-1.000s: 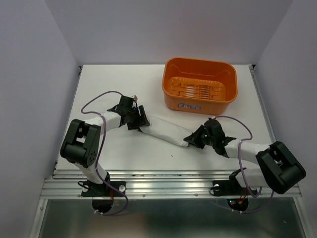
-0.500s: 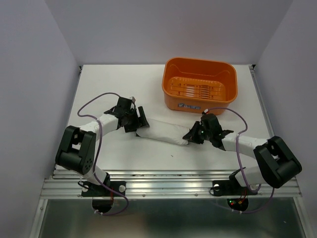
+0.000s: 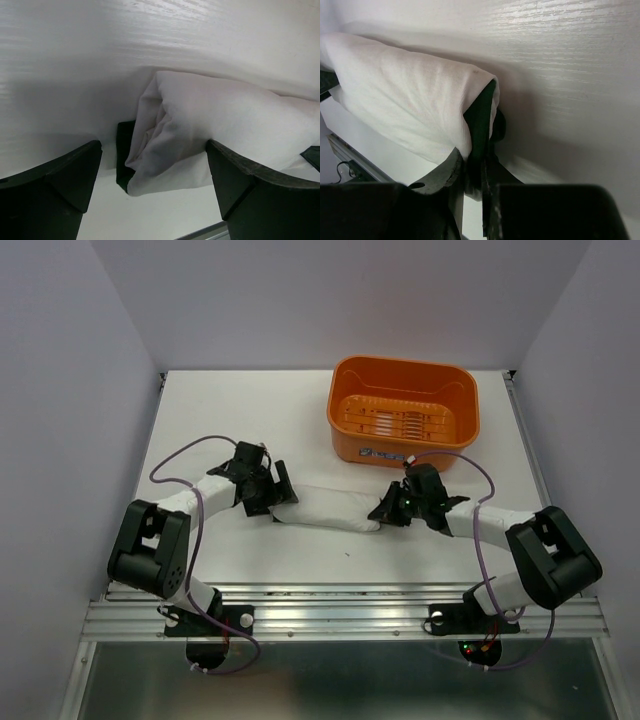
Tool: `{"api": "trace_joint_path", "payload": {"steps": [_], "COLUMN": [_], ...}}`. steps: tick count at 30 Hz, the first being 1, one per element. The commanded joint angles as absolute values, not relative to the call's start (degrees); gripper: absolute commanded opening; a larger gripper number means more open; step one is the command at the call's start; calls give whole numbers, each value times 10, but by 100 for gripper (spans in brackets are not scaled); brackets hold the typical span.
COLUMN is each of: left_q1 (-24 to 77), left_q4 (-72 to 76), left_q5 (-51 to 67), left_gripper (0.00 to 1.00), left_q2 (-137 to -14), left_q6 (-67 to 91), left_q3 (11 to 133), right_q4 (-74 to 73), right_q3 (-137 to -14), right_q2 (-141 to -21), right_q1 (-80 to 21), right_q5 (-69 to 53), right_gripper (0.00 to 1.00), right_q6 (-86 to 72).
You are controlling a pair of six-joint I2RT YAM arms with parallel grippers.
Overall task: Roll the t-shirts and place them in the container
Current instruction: Pick up the T-shirt from the center of the board.
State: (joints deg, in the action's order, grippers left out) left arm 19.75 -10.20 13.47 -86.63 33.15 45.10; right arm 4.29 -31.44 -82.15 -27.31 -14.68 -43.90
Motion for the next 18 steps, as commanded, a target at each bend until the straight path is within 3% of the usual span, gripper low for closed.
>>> {"api": "trace_joint_path", "payload": {"steps": [1,5,15,18], "left_q1": [196,196,197,196], "left_q4": [-149,-145,-98,-98], "left_q5": [90,116,171,177], "left_gripper": [99,98,78,77], "left_q2": [-815,-815,-839,-842], "left_q6": [348,355,374,374], "left_q3": [432,417,381,381], "right_q4": [-33,-33,-34,-34], "right_q3": [-312,-316,-323,-323], "right_q2": [-848,-856,-852,-851], "right_q1": [-267,-267,-267,-267], "right_q5": [-114,-115,-114,-113], "right_gripper": [1,1,1,1], "right_q6": [-404,-401,-399,-400]}}
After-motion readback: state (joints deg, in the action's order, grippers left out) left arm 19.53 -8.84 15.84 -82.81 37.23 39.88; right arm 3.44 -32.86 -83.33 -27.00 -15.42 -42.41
